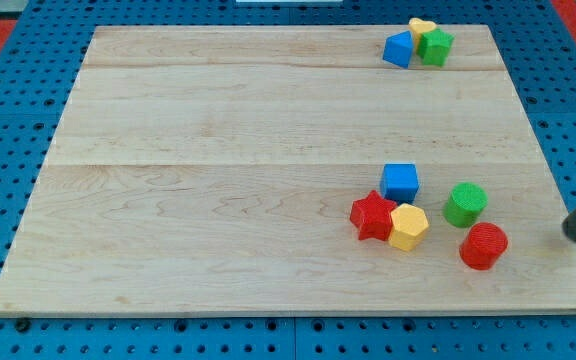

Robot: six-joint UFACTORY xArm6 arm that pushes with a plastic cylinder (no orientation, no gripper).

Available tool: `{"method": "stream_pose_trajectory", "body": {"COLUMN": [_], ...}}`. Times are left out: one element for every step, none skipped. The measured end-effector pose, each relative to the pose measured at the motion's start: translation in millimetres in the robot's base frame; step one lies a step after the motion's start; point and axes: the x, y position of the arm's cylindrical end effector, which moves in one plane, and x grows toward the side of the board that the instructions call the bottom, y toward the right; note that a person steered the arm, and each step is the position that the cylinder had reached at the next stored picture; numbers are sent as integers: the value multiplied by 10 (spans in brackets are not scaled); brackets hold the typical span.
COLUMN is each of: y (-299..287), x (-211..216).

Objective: Drag the green circle to the bottom of the blue triangle

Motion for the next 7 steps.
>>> {"method": "stream_pose_trajectory", "body": {"y": [-565,-969,-1432,-1476,-1728,-1606,-1386], "x": [-116,-439,-601,-601,-755,-1235,-1554]}}
